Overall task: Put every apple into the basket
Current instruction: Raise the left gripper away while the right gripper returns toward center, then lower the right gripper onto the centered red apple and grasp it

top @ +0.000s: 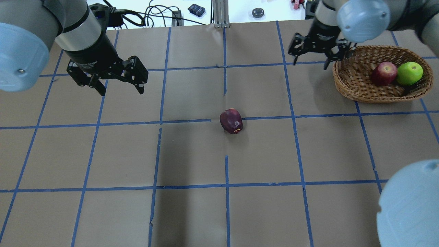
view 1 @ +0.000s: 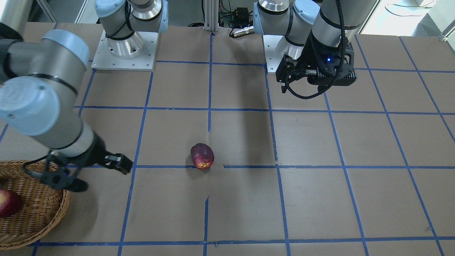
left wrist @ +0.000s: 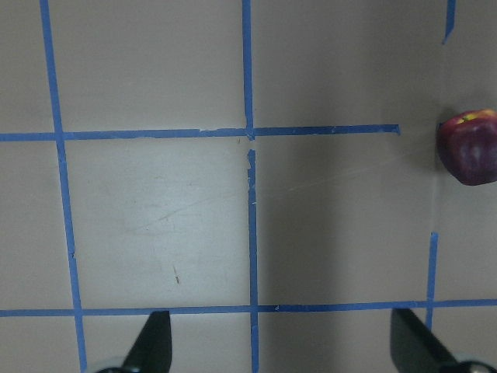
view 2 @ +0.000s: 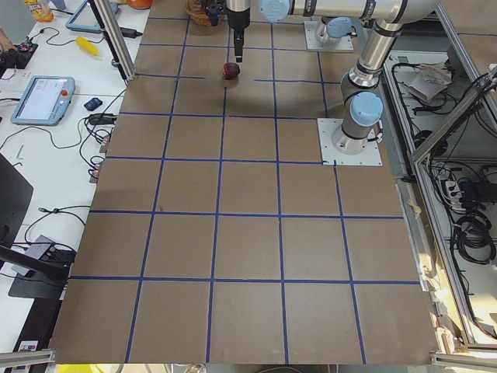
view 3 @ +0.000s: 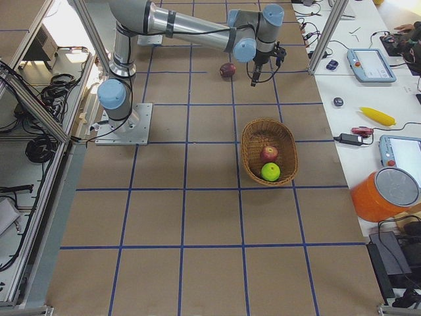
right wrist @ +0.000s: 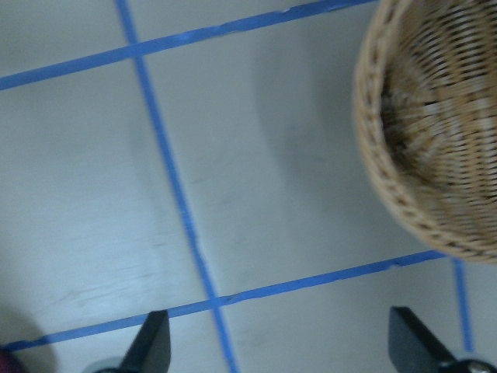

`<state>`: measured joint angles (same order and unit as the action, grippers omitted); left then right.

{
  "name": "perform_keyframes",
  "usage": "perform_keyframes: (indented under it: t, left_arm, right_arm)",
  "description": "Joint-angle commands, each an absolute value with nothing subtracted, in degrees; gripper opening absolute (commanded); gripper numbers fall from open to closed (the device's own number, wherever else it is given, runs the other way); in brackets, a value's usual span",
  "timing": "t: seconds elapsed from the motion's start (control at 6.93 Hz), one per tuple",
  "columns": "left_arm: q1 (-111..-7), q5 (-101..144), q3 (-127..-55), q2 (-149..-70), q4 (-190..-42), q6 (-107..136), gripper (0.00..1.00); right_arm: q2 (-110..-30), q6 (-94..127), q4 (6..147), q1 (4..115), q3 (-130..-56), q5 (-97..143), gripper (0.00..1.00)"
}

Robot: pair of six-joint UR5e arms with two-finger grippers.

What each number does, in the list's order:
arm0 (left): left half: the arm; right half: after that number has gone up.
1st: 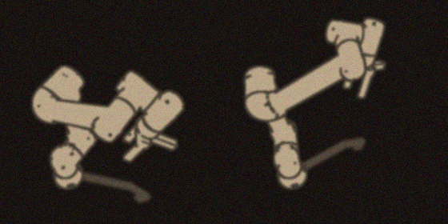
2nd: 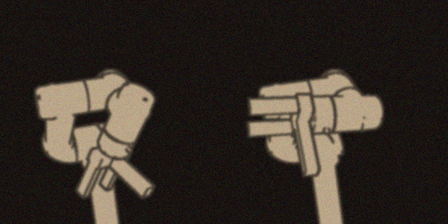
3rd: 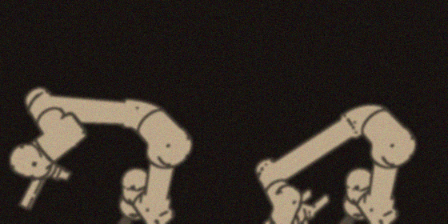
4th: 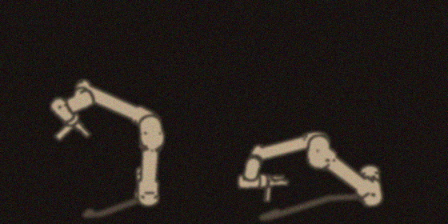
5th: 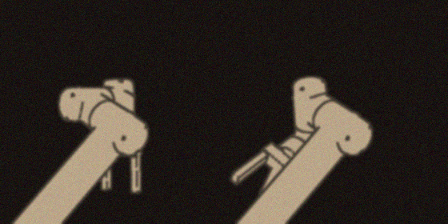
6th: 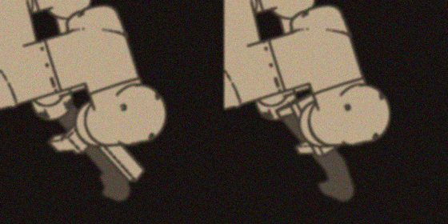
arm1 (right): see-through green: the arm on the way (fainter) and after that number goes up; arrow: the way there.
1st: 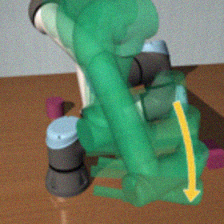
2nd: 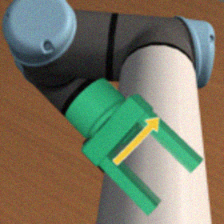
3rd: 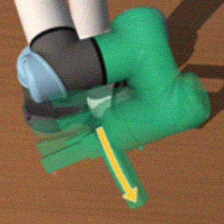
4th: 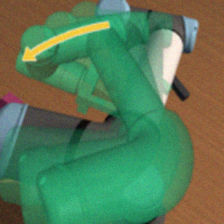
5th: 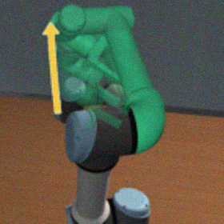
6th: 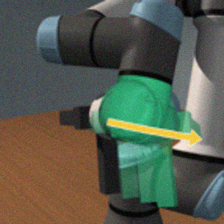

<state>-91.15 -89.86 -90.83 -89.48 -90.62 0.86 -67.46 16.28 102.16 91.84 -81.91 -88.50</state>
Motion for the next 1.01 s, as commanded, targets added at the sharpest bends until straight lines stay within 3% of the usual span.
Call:
perform_keyframes:
  t: [0.0, 0.87]
  left_arm:
    - [-91.1, -90.0, -90.3, -89.7, -90.6, 1.1, 1.00]
    - [-91.1, -89.7, -89.8, -90.2, -90.6, 1.2, 1.00]
  right_arm:
    - [-63.9, 21.5, 111.8, 102.9, -82.2, -88.5, 1.00]
    - [-61.3, 11.0, 112.9, 106.6, -87.9, -83.2, 1.00]
